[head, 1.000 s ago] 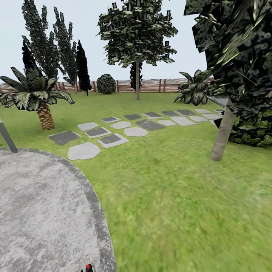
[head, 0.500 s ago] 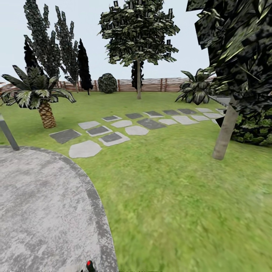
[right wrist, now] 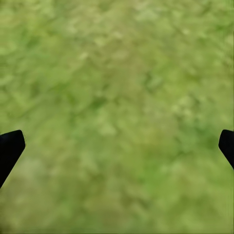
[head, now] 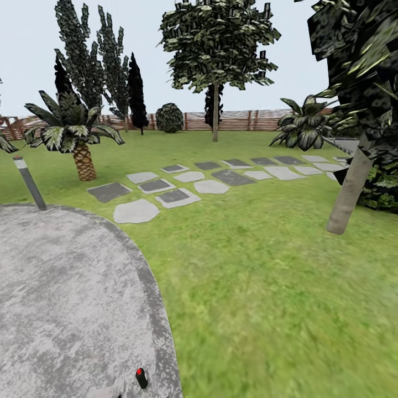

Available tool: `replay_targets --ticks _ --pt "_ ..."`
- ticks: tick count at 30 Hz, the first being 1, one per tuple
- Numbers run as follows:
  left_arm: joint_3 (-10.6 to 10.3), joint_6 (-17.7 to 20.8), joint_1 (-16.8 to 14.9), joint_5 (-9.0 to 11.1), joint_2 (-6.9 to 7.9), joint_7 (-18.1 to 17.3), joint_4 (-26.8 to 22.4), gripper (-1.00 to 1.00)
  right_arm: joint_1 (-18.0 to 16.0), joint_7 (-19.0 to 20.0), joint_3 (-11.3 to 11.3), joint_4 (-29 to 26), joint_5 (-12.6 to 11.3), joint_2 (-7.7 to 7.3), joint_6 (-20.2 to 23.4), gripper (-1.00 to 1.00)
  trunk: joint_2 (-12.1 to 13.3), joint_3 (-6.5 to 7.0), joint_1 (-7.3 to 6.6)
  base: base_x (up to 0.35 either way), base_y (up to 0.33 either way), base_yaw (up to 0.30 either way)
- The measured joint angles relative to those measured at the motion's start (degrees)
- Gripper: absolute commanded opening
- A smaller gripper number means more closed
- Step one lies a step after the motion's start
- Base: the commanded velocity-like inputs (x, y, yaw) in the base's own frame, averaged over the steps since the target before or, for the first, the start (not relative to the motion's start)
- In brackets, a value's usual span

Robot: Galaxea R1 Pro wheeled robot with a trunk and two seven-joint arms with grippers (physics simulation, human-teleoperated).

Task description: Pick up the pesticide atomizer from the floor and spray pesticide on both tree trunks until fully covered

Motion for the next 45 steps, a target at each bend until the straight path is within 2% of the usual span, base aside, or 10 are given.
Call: replay_targets --ticks 22,45 --pt "0.01 0.00 -0.01 0.00 0.00 -0.04 0.03 1.00 0.00 0.00 0.00 0.08 0.00 -0.01 0.00 1.00 -8.83 -5.69 4.83 0.000 0.000 0.121" --pt "0.02 0.00 -0.01 0.00 0.01 0.00 0.04 1.00 0.01 -0.08 0.00 0.08 0.00 0.00 -0.03 1.00 -18.05 -11.87 9.89 0.000 0.000 0.009"
